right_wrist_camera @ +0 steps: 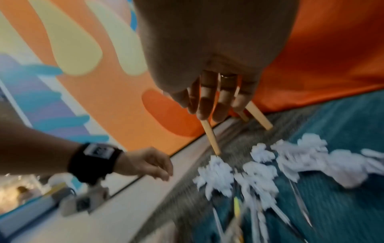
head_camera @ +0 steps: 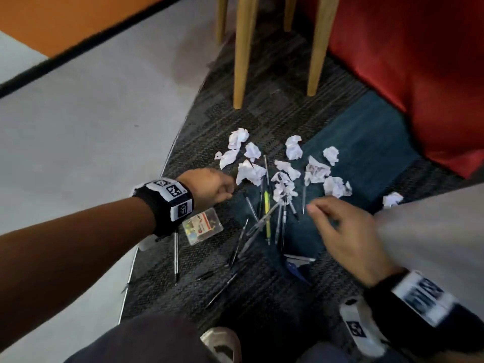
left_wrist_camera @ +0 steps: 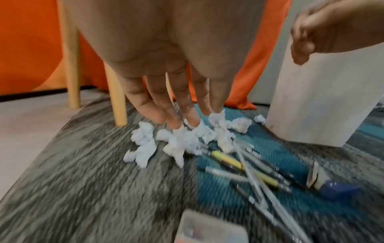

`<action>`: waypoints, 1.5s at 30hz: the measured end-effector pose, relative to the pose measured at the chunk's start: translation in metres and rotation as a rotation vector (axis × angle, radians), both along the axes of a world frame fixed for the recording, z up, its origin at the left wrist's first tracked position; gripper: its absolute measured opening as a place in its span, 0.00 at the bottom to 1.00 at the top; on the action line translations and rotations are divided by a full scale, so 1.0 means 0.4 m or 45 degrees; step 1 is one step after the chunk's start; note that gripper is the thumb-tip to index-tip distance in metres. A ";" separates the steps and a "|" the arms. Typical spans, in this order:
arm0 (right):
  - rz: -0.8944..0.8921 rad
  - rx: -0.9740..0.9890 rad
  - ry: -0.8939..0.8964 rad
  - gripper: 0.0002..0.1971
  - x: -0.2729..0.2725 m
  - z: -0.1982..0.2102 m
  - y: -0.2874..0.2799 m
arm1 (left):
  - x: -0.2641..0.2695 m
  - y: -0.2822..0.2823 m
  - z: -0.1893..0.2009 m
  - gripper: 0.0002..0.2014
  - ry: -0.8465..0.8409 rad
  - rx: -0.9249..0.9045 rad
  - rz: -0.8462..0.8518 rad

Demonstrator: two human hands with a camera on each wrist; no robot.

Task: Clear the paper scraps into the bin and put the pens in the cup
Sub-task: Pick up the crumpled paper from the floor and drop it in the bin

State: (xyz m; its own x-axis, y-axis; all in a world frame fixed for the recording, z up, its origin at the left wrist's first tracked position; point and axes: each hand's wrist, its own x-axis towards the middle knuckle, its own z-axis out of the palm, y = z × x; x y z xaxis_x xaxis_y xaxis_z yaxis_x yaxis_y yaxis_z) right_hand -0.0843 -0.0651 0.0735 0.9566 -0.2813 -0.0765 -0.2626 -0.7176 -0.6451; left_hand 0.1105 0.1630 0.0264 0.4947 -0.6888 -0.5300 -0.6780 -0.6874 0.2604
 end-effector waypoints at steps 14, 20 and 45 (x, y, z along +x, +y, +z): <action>-0.154 -0.081 0.598 0.08 0.254 -0.388 -0.006 | 0.037 -0.034 -0.126 0.17 -0.283 -0.194 0.109; -0.185 -0.023 0.667 0.07 0.206 -0.385 0.045 | 0.045 -0.095 -0.158 0.31 -0.210 -0.100 0.060; -0.473 0.216 -0.199 0.15 0.067 -0.012 -0.089 | 0.003 -0.292 0.151 0.11 -0.052 -0.756 0.024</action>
State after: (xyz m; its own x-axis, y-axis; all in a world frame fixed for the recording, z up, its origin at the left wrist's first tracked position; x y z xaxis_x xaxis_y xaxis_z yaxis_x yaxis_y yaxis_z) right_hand -0.0574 -0.1006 0.0687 0.7967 -0.6042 -0.0139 -0.3727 -0.4731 -0.7983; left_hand 0.1115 0.0460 0.0868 0.5218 -0.8523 -0.0370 -0.6848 -0.4443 0.5777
